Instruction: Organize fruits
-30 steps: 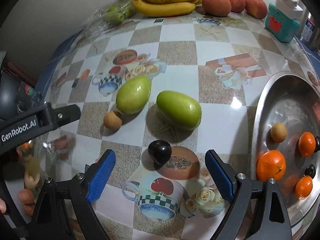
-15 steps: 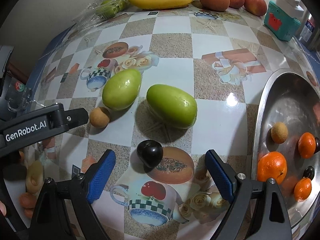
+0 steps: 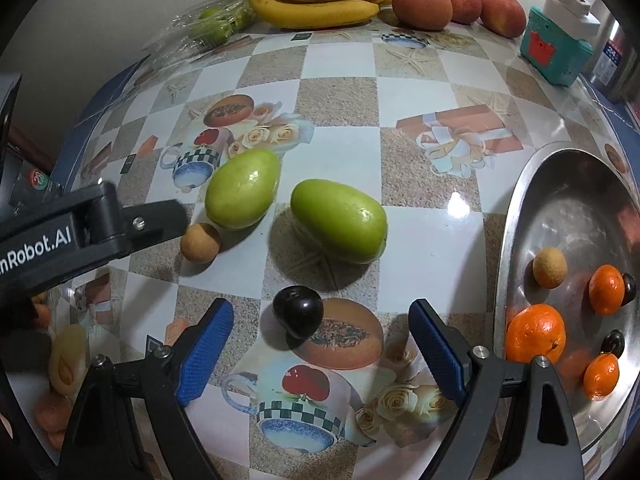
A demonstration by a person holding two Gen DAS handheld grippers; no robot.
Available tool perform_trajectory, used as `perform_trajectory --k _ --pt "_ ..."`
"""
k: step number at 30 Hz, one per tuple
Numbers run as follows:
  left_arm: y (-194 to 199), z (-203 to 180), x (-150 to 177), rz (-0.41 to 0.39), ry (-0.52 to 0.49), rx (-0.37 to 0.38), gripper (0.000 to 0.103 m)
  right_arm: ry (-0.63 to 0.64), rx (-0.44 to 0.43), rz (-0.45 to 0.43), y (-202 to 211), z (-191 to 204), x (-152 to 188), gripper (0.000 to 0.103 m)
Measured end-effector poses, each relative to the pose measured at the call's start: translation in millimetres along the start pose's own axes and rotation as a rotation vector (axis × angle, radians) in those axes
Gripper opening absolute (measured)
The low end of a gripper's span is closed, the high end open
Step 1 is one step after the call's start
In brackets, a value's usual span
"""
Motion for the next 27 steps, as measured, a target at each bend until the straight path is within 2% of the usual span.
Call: perform_trajectory --k 1,4,6,13,16,21,27 --pt "0.2 -2.6 -0.2 -0.001 -0.008 0.004 0.102 -0.001 0.001 0.004 -0.2 0.7 0.5 0.073" --pt "-1.9 -10.1 0.9 -0.001 -0.036 0.005 0.101 -0.017 -0.010 0.013 -1.6 -1.0 1.2 0.071" --pt "-4.6 -16.2 2.0 0.006 -0.057 0.011 0.093 -0.015 -0.025 0.011 -0.9 -0.1 1.2 0.070" --pt "-13.5 -28.0 5.3 0.023 -0.121 0.013 0.076 0.006 -0.055 0.009 -2.1 8.8 2.3 0.055" --pt "-15.0 -33.7 6.1 0.022 -0.140 0.013 0.065 0.009 -0.057 0.008 -2.1 9.1 2.6 0.053" --pt "-21.0 -40.6 6.4 0.034 -0.161 0.011 0.044 0.008 -0.059 0.007 -3.4 9.2 1.4 0.044" --pt "-19.3 -41.3 6.8 0.032 -0.167 0.019 0.031 -0.004 -0.057 0.007 -4.2 6.8 -0.1 0.038"
Point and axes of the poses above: each gripper's, at about its wrist camera, not at the fingertips, and y roughly against the way its jaws point, z to its left, x to its underside, the point moved 2 cm from there along -y, roughly the way its jaws point, and after that the axes turned 5 degrees about -z, right-handed, at the moved point
